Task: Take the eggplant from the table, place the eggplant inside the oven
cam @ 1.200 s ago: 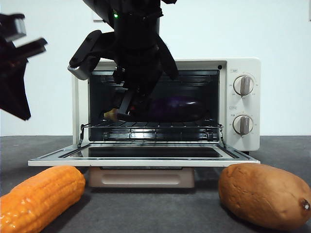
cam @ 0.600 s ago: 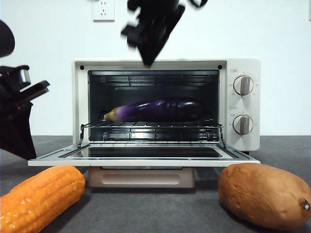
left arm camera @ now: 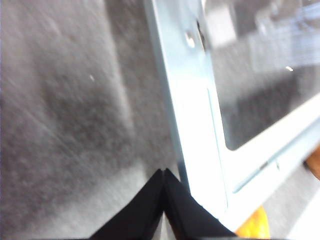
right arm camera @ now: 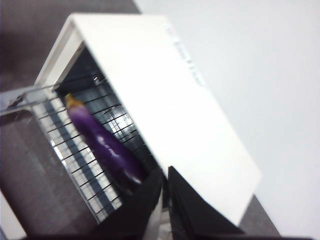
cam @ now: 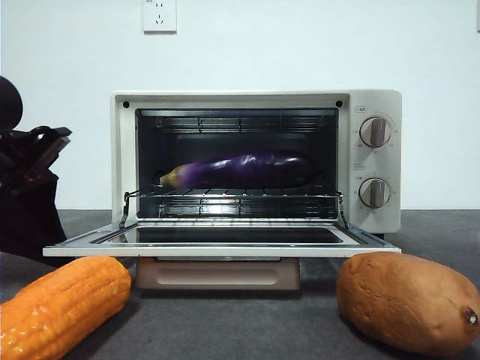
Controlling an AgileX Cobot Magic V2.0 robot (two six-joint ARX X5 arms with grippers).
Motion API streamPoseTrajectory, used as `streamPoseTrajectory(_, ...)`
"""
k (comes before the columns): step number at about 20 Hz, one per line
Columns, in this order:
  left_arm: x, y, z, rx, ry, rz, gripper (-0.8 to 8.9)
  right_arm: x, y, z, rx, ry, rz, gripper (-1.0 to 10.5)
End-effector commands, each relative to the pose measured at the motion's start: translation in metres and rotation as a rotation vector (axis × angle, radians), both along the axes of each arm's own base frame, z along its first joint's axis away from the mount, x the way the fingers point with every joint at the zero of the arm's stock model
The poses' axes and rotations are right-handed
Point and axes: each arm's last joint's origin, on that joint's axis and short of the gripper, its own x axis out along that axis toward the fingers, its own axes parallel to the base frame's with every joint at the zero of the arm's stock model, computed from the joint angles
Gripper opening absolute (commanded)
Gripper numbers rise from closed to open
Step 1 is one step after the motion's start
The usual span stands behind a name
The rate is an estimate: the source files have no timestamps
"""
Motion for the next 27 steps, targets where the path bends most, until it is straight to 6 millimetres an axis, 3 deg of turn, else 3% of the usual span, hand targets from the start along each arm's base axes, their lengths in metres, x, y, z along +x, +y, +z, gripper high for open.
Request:
streamPoseTrajectory(1, 0.002, 0.001, -0.006, -0.032, -0.007, -0.054, 0.05, -0.008, -0.007, 0.011, 0.059, -0.014, 0.004, 0.0)
streamPoseTrajectory(10, 0.005, 0.01, -0.004, -0.188, -0.032, -0.068, 0.06, -0.03, -0.046, 0.026, 0.158, 0.017, -0.033, 0.0)
streamPoseTrajectory(17, 0.01, 0.018, 0.003, -0.376, -0.09, -0.094, 0.06, -0.05, -0.072, 0.013, 0.145, 0.277, 0.005, 0.0)
streamPoseTrajectory(22, 0.022, 0.02, 0.017, -0.512, -0.144, -0.126, 0.06, -0.06, -0.082, 0.001, 0.108, 0.49, 0.053, 0.0)
streamPoseTrajectory(27, 0.041, 0.02, 0.044, -0.528, -0.198, -0.124, 0.06, -0.064, -0.082, -0.007, 0.093, 0.602, 0.109, 0.0)
